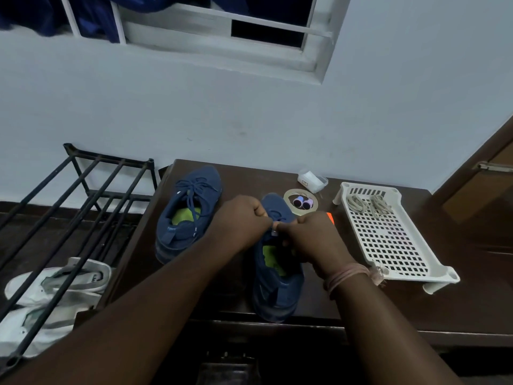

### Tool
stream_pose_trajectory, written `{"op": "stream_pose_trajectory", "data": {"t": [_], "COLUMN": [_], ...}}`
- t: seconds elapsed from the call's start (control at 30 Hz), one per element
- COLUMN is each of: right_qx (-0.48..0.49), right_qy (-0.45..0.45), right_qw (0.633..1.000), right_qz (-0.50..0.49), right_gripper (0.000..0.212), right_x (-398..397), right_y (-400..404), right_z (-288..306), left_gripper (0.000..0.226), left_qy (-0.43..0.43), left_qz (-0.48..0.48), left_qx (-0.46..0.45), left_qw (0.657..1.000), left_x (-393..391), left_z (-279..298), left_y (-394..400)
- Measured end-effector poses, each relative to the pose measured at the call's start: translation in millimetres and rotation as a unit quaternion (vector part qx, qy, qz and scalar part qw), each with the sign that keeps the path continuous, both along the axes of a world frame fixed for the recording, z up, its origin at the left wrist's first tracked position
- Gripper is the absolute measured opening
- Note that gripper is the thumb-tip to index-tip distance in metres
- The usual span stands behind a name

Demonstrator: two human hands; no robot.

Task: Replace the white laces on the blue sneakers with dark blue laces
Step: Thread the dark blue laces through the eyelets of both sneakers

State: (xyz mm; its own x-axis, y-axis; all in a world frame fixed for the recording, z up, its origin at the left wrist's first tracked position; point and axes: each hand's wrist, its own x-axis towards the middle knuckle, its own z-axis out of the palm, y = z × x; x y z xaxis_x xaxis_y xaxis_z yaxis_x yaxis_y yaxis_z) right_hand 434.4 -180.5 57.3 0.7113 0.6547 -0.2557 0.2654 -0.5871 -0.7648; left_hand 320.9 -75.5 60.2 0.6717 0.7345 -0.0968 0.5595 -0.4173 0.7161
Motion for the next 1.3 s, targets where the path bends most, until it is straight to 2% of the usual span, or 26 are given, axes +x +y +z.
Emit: {"op": "stream_pose_trajectory", "data": {"t": [0.13, 0.27, 0.4, 0.47, 0.57, 0.63, 0.73, 0.83, 1.03, 1.13, 1.2, 1.23, 1.3], "right_qx": [-0.004, 0.021, 0.051, 0.056, 0.042, 0.026, 0.024, 0.016, 0.031, 0.114, 0.235, 0.314, 0.449], "right_qy": [0.147, 0.223, 0.336, 0.363, 0.347, 0.295, 0.254, 0.268, 0.202, 0.2, 0.211, 0.255, 0.396], "right_qw": [0.988, 0.971, 0.932, 0.922, 0.93, 0.949, 0.964, 0.962, 0.977, 0.967, 0.937, 0.897, 0.764], "right_qz": [-0.046, -0.085, -0.126, -0.125, -0.113, -0.107, -0.079, -0.044, -0.064, -0.11, -0.146, -0.178, -0.243], "right_gripper": [0.033, 0.023, 0.037, 0.039, 0.039, 0.034, 0.019, 0.021, 0.013, 0.012, 0.014, 0.016, 0.023], "right_x": [-5, -8, 2, 3, 1, 2, 2, -3, 3, 17, 29, 36, 46], "right_y": [1, 7, 6, 4, 4, 5, 3, 1, -2, -6, -8, -9, -17], "right_z": [0, -6, -5, -3, -2, -2, 2, 7, 11, 14, 21, 27, 40], "left_gripper": [0.013, 0.011, 0.013, 0.018, 0.026, 0.021, 0.009, 0.004, 0.009, 0.013, 0.003, 0.005, 0.012], "left_qy": [0.01, 0.004, 0.002, -0.004, -0.019, -0.045, -0.111, -0.169, -0.178, -0.173, -0.168, -0.171, -0.169], "left_qz": [0.004, 0.013, 0.015, 0.006, -0.003, 0.007, 0.066, 0.11, 0.113, 0.131, 0.142, 0.149, 0.162], "left_qx": [0.007, 0.019, 0.04, 0.05, 0.055, 0.028, -0.103, -0.228, -0.23, -0.211, -0.198, -0.195, -0.19], "left_qw": [1.0, 1.0, 0.999, 0.999, 0.998, 0.999, 0.986, 0.953, 0.95, 0.953, 0.955, 0.954, 0.953], "left_x": [3, 3, 2, 3, 5, 7, 9, 11, 10, 9, 5, 4, 3], "left_z": [-8, -11, -12, -15, -21, -24, -28, -30, -22, -16, -10, -7, -5], "left_y": [-1, -2, -2, -3, -8, -11, -16, -19, -13, -7, -3, -1, 2]}}
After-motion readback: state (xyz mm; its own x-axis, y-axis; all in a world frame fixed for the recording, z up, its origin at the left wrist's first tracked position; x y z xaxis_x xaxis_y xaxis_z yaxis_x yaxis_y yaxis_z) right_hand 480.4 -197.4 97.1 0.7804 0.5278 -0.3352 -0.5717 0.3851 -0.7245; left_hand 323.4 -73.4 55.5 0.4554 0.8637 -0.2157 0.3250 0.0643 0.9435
